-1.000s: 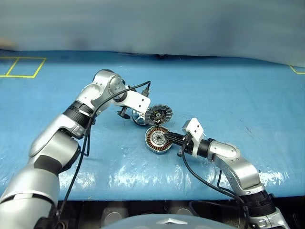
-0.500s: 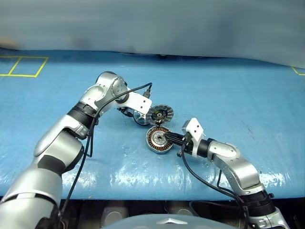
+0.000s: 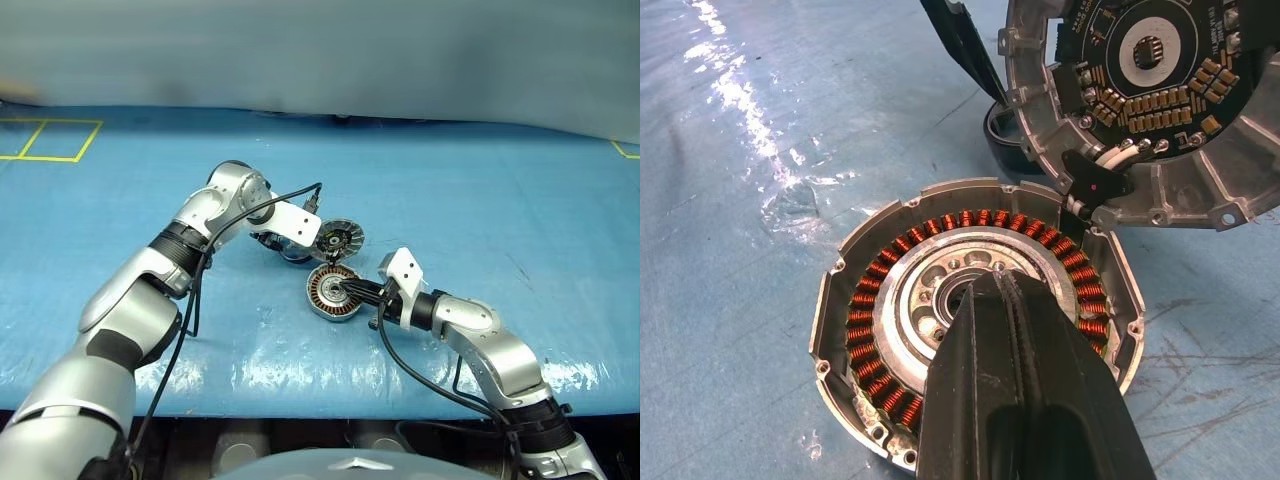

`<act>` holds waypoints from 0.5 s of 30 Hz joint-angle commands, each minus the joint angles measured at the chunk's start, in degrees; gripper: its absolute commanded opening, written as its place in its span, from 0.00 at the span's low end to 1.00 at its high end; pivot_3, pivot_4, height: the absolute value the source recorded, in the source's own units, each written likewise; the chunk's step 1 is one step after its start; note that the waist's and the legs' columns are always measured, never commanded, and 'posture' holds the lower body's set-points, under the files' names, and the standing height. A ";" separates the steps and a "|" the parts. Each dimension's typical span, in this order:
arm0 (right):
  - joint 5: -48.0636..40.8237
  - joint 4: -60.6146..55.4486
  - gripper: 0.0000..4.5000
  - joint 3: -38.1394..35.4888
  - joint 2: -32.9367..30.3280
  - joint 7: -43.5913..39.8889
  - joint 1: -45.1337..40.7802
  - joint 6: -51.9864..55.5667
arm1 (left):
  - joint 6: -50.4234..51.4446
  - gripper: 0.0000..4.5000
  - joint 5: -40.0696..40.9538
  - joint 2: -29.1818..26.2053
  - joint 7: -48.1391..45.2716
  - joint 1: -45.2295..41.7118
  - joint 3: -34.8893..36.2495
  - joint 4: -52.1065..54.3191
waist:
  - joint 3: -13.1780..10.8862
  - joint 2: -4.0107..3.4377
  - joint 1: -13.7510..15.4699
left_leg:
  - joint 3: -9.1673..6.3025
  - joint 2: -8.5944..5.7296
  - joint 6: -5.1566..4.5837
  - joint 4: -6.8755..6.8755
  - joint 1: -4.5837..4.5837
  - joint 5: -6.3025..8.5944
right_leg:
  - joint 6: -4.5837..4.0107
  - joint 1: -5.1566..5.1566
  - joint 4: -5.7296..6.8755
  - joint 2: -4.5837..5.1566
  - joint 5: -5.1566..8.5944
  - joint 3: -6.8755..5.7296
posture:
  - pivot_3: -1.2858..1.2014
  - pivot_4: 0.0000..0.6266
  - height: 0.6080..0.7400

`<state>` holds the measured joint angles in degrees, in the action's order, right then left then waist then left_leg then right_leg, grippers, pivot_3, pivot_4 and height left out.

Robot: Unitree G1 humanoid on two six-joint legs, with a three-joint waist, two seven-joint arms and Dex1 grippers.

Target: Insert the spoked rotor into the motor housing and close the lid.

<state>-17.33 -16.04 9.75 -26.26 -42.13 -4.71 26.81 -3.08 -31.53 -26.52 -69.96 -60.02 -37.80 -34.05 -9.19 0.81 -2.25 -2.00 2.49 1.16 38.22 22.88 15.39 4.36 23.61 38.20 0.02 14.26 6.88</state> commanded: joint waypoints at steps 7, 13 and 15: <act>-0.57 -1.89 0.00 -0.14 0.55 0.20 -0.38 -0.61 | -0.11 0.24 -0.98 -0.16 1.56 0.86 0.58 -1.81 | 0.00 0.00 0.05 | -0.01 0.00 0.00 0.03 0.01 0.00 | 0.00 0.00 0.02 0.00 0.00 0.00 | 0.52 0.24 1.00; -0.46 -1.96 0.00 -0.07 0.62 0.24 -0.39 -0.56 | -0.23 0.11 -0.76 -0.35 1.37 1.17 1.01 -1.85 | 0.00 0.00 0.02 | 0.00 0.00 0.00 0.03 0.00 0.00 | 0.00 0.00 0.04 0.00 0.00 0.00 | 0.52 0.24 1.00; -0.43 -1.97 0.00 -0.07 0.62 0.23 -0.42 -0.56 | -0.33 0.01 -0.60 -0.56 0.73 1.29 1.05 -1.59 | 0.00 0.00 0.03 | -0.01 0.00 0.00 0.04 0.00 0.00 | 0.00 0.00 0.04 0.00 0.00 0.00 | 0.52 0.24 1.00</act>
<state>-17.22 -16.04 9.94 -26.01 -42.06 -4.72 26.79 -3.13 -32.49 -26.66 -68.83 -59.03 -37.60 -35.97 -9.19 0.81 -2.22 -2.01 2.49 1.16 38.27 22.88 15.39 4.36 23.60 38.24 0.02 14.26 6.88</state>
